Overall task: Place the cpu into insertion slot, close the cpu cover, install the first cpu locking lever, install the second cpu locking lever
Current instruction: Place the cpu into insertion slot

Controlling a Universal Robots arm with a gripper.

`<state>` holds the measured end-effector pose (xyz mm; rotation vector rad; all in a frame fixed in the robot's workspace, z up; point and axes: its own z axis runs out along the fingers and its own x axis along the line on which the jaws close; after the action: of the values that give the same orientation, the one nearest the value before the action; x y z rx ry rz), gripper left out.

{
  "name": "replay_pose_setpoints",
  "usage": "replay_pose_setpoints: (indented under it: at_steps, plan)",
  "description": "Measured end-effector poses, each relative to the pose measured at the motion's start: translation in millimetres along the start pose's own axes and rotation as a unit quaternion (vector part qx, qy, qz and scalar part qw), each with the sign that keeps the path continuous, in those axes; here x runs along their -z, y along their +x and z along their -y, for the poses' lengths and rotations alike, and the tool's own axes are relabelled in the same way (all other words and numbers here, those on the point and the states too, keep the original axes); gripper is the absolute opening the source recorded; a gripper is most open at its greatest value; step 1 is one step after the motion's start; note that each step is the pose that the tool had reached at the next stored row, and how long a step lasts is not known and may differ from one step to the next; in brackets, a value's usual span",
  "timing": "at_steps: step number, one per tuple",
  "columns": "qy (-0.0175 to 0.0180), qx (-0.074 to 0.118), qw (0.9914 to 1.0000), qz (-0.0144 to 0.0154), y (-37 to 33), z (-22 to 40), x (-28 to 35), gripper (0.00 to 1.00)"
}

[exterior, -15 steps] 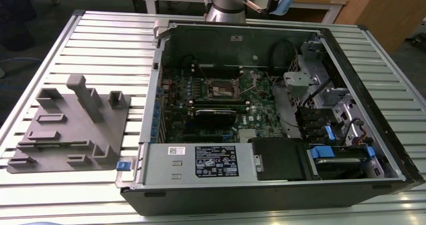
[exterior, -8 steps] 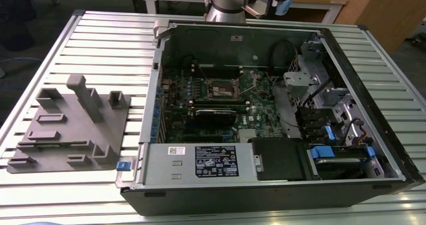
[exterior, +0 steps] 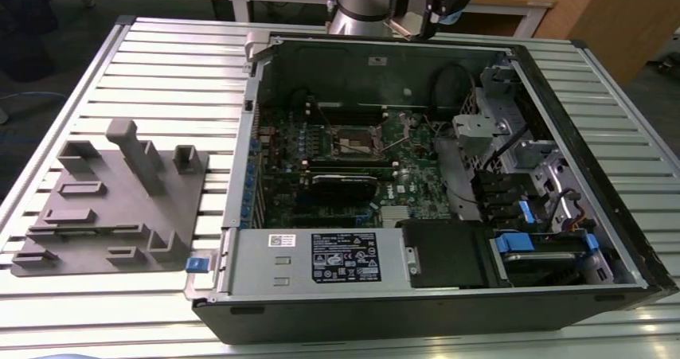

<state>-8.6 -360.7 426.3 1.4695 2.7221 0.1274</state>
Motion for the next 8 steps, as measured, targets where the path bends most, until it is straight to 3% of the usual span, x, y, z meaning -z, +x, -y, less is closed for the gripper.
replay_pose_setpoints:
  at_steps: [8]
  plan:
    - [-0.0002,0.000,1.00000,0.0001,0.0,1.4,-14.5,0.54]
